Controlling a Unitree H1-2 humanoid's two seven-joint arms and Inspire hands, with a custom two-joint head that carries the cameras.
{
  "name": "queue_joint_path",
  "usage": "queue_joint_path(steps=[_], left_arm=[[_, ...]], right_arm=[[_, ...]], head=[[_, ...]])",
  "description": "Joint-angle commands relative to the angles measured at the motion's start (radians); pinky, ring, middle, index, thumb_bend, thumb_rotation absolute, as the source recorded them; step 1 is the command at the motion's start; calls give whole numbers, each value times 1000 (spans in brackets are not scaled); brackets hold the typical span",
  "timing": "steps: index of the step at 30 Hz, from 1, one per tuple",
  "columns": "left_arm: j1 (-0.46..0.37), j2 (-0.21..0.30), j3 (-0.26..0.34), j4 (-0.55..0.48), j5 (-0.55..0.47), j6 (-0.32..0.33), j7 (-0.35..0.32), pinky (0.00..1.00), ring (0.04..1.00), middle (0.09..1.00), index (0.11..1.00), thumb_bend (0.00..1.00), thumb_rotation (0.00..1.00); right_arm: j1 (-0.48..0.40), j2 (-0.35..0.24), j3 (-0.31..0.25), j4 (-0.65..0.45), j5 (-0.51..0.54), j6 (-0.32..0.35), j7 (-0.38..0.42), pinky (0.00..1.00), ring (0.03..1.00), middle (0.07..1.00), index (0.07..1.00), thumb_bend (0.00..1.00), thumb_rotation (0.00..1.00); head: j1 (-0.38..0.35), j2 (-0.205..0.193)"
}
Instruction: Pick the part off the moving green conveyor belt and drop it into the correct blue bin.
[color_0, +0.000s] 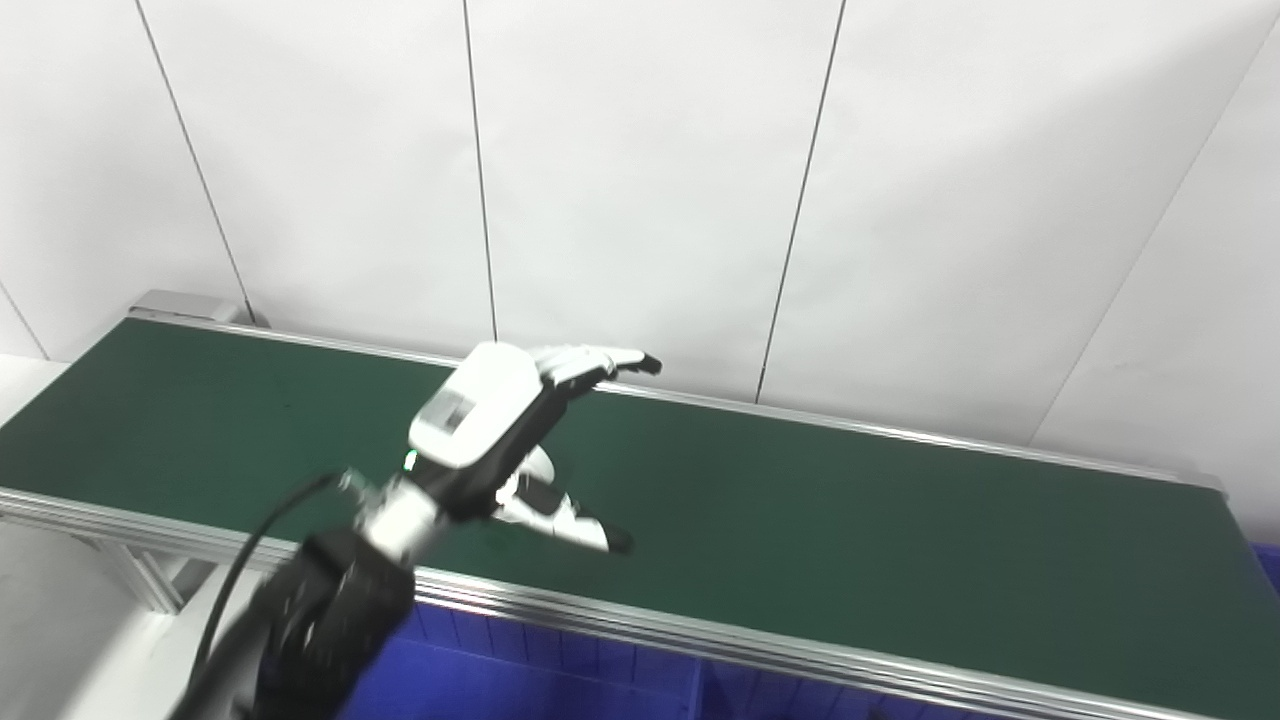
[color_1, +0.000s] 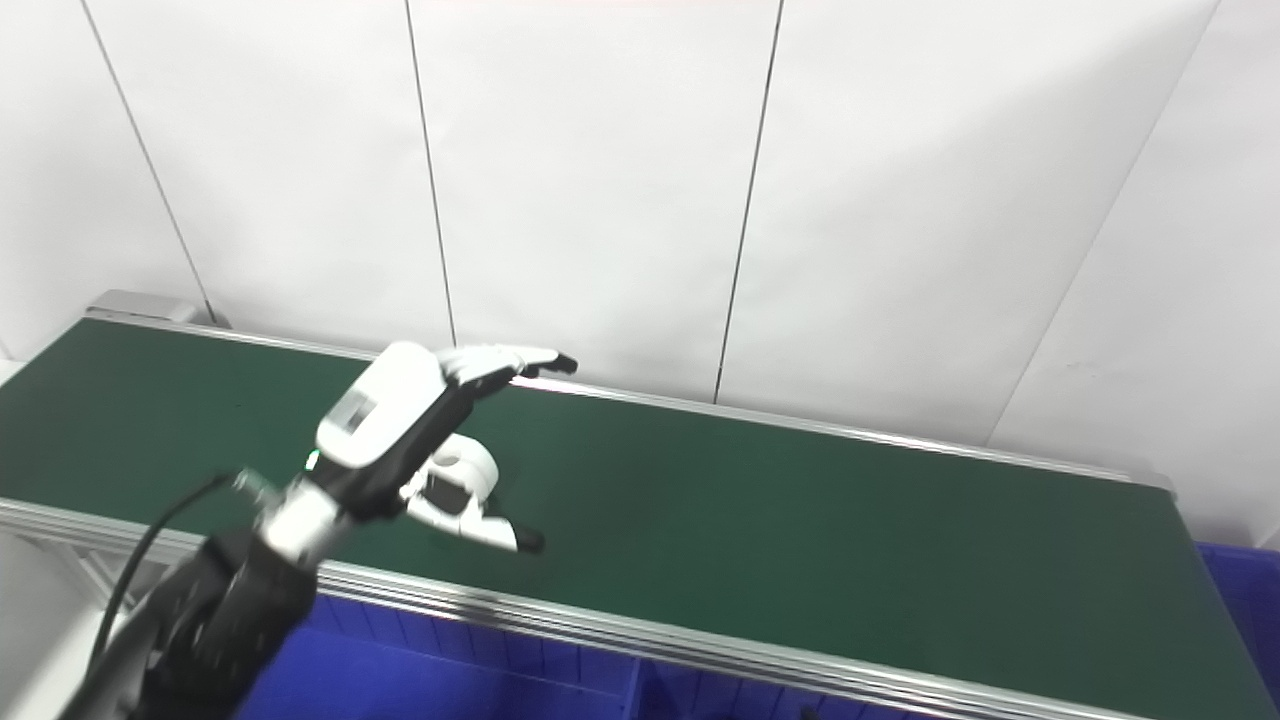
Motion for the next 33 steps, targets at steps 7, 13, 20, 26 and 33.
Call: queue_joint_path(steps=[7,13,20,26,33], left_arm=[[-188,93,-70,247,52,-11,-43,775,816,823,780,1000,300],[-255,105,-130,447,64,-34,-14,794,832,827,778,1000,356],[-296,86,-190,595,63,-42,15,806,833,832,781,997,338],[-324,64,-237,627,47,39,-82,852,888,871,802,1000,418],[-348,54,-285,693,90,34,-16,800,866,855,791,1000,392]], right_arm=[[-13,19,-1,-27,-8,-51,-4,965,989,1000,1000,933,1000],[-12,29,2,-27,-17,-53,-9,940,987,1000,1000,937,1000],[-10,37,5,-34,-20,-55,-7,927,971,1000,1000,921,1000],[-4,39,7,-39,-29,-54,-11,919,963,1000,1000,917,1000],[6,45,9,-52,-30,-51,-7,903,951,1000,1000,919,1000]], head=[[-16,7],[-33,14],[-48,21],[-63,30],[-74,35]])
